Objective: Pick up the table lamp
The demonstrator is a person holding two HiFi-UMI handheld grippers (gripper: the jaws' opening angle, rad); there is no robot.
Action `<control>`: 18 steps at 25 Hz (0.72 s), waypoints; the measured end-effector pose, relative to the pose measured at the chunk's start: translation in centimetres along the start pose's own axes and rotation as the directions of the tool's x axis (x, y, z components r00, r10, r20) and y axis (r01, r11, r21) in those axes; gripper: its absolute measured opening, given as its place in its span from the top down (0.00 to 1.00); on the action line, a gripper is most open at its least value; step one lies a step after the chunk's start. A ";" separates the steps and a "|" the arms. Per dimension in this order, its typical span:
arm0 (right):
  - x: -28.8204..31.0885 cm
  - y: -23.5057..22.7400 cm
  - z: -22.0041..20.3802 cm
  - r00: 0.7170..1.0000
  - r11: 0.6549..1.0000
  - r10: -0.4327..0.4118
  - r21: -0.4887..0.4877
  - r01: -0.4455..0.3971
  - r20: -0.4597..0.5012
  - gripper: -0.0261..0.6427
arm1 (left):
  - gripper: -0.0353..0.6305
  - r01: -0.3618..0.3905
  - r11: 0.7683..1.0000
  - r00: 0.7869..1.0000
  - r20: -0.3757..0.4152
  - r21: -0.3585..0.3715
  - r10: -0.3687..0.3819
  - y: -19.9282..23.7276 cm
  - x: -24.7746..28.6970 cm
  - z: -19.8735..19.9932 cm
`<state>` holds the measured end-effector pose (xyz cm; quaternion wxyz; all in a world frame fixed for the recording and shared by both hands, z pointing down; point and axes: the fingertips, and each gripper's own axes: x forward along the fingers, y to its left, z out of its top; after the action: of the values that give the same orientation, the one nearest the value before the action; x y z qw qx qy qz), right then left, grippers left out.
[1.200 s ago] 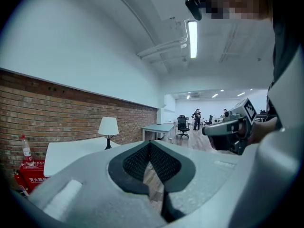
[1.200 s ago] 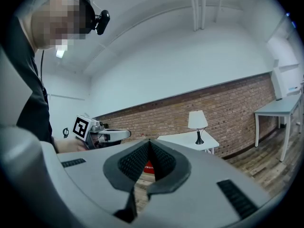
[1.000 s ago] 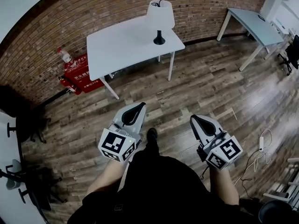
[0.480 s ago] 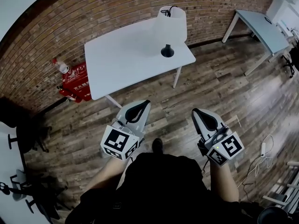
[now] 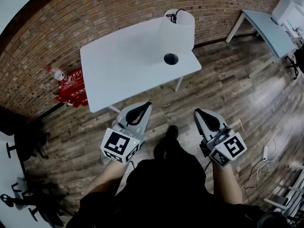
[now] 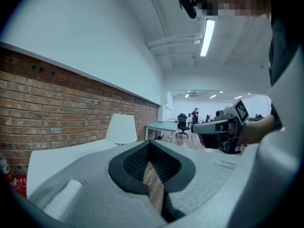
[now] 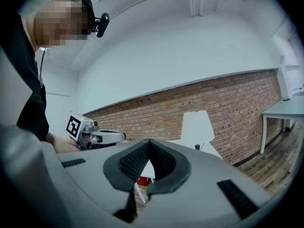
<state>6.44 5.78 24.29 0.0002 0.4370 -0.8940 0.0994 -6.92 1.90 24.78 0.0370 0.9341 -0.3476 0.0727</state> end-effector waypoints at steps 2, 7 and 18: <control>1.0 -1.2 -0.1 1.000 1.000 0.005 0.000 -0.005 -0.007 0.95 | 0.94 0.001 1.000 1.000 -0.008 -0.007 -0.001 0.9 1.5 -0.1; 3.5 -5.1 -0.3 1.000 0.999 0.013 0.032 -0.012 -0.013 0.95 | 0.94 0.007 1.000 0.999 -0.035 -0.014 -0.008 2.2 5.6 -0.4; 8.0 -13.9 -1.7 0.994 0.990 0.093 0.108 -0.086 -0.057 0.95 | 0.94 -0.060 0.998 0.998 -0.040 -0.028 0.058 5.6 15.9 -0.8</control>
<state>12.17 -8.51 29.11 0.0003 0.3925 -0.9057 0.1598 1.23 -12.45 28.21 0.0552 0.9212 -0.3753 0.0867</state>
